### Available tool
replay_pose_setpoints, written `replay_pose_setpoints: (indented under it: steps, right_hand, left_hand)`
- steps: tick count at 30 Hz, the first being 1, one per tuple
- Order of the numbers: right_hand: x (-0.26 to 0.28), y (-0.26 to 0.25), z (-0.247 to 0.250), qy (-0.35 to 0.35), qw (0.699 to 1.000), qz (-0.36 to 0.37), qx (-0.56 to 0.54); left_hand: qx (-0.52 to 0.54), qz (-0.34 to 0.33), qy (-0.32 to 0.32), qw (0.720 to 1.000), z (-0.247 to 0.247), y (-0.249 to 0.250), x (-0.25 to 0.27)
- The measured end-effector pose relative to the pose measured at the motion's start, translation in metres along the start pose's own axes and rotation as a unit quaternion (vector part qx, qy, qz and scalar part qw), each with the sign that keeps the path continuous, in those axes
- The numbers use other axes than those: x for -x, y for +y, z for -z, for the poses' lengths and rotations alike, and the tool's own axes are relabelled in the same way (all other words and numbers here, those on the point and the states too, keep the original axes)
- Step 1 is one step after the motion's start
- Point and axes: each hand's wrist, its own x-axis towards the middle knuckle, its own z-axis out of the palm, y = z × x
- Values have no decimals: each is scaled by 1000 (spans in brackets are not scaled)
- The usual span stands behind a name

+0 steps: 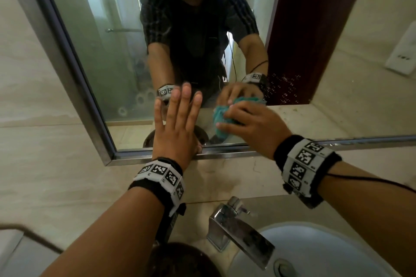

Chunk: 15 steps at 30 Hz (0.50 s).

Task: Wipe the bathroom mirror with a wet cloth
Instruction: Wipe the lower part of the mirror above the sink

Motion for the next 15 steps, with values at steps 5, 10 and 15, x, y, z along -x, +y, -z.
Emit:
replay_pose_setpoints:
  steps: [5,10,15]
  right_hand:
    - [-35,14,19,201,957,-208,28]
    - [8,-10,-6,-7,998,-54,-10]
    - [-40,21,40,154,966,-206,-23]
  left_hand:
    - [-2,-3,11,1000,-1,-1,0]
    - [-6,-6,10,1000,0,0,0]
    - [1,0,-13,1000,-2,0,1]
